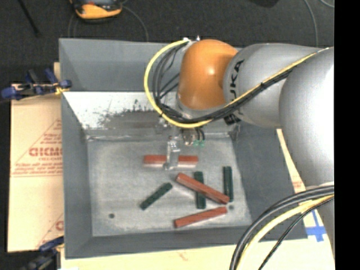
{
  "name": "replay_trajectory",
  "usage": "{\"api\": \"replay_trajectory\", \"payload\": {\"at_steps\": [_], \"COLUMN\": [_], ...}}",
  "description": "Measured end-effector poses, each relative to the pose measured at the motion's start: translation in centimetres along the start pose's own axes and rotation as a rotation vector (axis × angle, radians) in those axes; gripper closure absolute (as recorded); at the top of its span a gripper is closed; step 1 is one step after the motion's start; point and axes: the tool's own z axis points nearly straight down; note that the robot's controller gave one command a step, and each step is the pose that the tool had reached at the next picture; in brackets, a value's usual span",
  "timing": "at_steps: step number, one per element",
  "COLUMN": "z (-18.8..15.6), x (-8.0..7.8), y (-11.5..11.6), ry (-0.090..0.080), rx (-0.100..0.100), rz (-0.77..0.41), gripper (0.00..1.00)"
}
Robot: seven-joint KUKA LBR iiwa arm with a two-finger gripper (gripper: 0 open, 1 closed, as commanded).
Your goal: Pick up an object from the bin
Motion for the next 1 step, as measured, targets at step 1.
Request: {"api": "replay_trajectory", "payload": {"at_steps": [1], "z": [5.92], "x": [1.47], "y": [0.80], "ry": [-0.004], "rx": [-0.003], "rz": [-0.310], "gripper": [1.00]}}
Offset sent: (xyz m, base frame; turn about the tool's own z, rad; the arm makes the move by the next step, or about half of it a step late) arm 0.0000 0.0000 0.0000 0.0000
